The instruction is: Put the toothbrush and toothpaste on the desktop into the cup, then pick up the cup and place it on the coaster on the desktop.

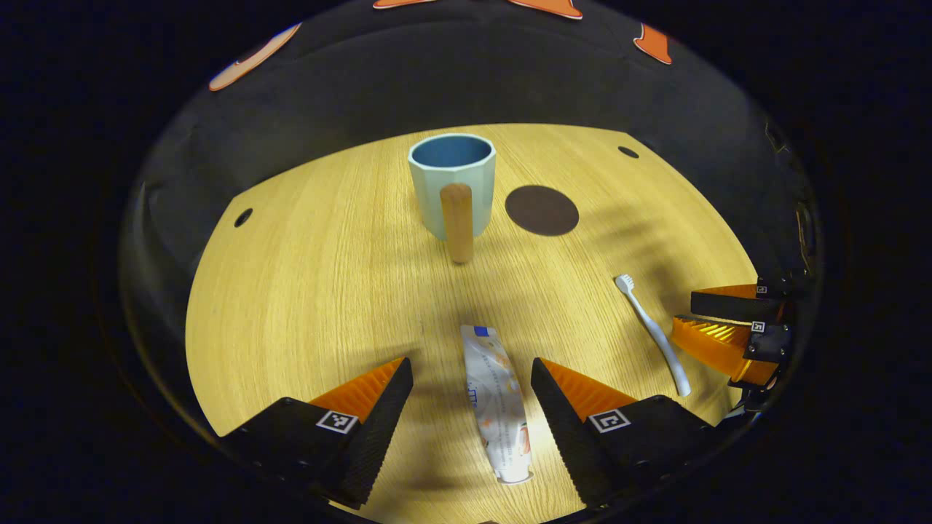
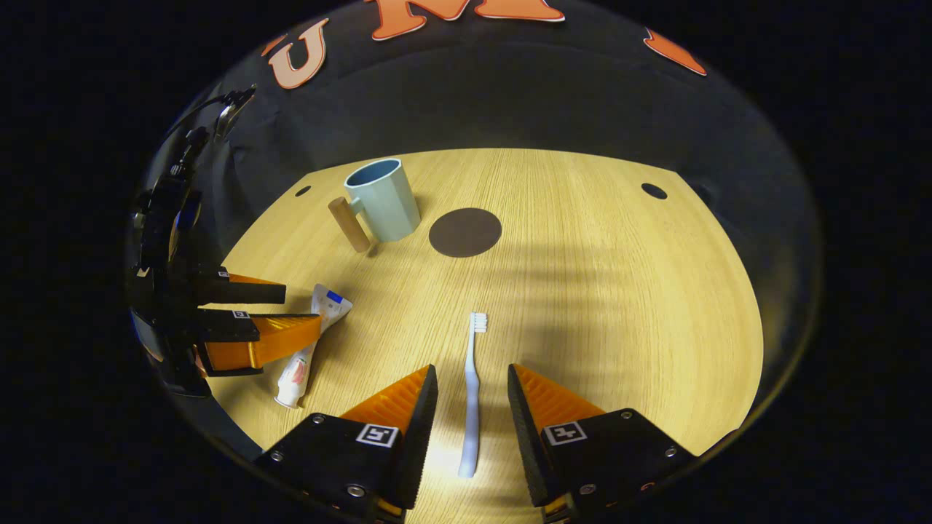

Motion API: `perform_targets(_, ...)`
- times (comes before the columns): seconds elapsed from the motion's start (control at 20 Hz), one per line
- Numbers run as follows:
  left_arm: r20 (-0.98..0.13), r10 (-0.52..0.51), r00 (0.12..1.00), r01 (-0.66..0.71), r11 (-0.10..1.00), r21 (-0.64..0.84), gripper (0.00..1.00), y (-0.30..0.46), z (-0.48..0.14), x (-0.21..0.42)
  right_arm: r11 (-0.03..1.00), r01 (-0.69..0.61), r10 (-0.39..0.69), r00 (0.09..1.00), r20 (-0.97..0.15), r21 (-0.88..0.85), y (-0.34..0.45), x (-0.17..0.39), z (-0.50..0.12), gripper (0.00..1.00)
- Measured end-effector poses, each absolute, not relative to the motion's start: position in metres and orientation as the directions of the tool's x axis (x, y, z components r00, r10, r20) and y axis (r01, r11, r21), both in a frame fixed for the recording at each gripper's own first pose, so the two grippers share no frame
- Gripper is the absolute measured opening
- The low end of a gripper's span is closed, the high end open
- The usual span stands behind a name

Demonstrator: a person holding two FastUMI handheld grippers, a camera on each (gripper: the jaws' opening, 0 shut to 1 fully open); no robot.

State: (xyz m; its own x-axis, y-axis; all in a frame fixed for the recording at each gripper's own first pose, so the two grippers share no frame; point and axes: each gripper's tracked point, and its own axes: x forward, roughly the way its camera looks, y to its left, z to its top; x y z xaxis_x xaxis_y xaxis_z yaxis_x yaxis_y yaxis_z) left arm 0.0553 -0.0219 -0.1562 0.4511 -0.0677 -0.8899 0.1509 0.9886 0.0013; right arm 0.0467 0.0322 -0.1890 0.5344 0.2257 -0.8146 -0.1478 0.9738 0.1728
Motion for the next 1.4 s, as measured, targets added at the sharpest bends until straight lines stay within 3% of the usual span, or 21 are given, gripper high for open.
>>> perform_targets(0.05,-0.902,-0.059,0.427,0.146,0.989,0.005,0.98,-0.02,-0.155,0.058,0.974,-0.149,0.226,0.521,-0.823,0.173,0.033,0.046,-0.192,0.55)
perform_targets(0.2,-0.929,-0.06,0.366,0.144,0.99,-0.007,0.94,-0.024,-0.161,0.056,0.971,-0.155,0.236,0.493,-0.838,0.182,0.036,0.045,-0.198,0.49)
perform_targets(0.3,-0.947,-0.065,0.316,0.138,0.99,-0.022,0.99,-0.027,-0.171,0.047,0.972,-0.156,0.232,0.488,-0.842,0.177,0.039,0.047,-0.202,0.48)
perform_targets(0.4,-0.951,-0.055,0.303,0.131,0.991,-0.016,0.86,-0.03,-0.175,0.047,0.97,-0.17,0.234,0.476,-0.848,0.172,0.041,0.045,-0.206,0.48)
perform_targets(0.5,-0.956,-0.047,0.291,0.125,0.992,-0.01,0.74,-0.03,-0.169,0.052,0.969,-0.175,0.236,0.453,-0.86,0.174,0.044,0.042,-0.211,0.4)
perform_targets(0.6,-0.962,-0.055,0.269,0.109,0.994,-0.026,0.77,-0.033,-0.167,0.055,0.972,-0.167,0.22,0.427,-0.877,0.162,0.042,0.039,-0.219,0.34)
perform_targets(0.7,-0.969,-0.051,0.241,0.102,0.994,-0.027,0.52,-0.036,-0.166,0.064,0.975,-0.165,0.207,0.427,-0.88,0.149,0.04,0.041,-0.22,0.27)
perform_targets(0.75,-0.97,-0.045,0.238,0.099,0.995,-0.022,0.53,-0.037,-0.161,0.071,0.975,-0.154,0.21,0.418,-0.884,0.159,0.04,0.04,-0.223,0.25)
perform_targets(0.85,-0.969,-0.03,0.245,0.092,0.996,-0.008,0.43,-0.037,-0.161,0.068,0.976,-0.144,0.208,0.42,-0.883,0.161,0.037,0.04,-0.224,0.16)
perform_targets(0.9,-0.965,-0.034,0.258,0.069,0.997,-0.017,0.32,-0.037,-0.157,0.073,0.976,-0.14,0.21,0.432,-0.877,0.165,0.037,0.041,-0.221,0.1)
perform_targets(1.0,-0.962,-0.061,0.266,0.065,0.997,-0.046,0.16,-0.038,-0.145,0.078,0.974,-0.136,0.223,0.446,-0.866,0.181,0.04,0.042,-0.221,0.06)
perform_targets(1.15,-0.951,-0.105,0.29,0.057,0.994,-0.093,0.13,-0.044,-0.122,0.096,0.969,-0.12,0.246,0.472,-0.846,0.216,0.043,0.044,-0.219,0.04)
perform_targets(1.4,-0.906,-0.12,0.406,0.071,0.992,-0.1,0.13,-0.042,-0.09,0.101,0.962,-0.105,0.266,0.563,-0.783,0.252,0.041,0.052,-0.192,0.04)
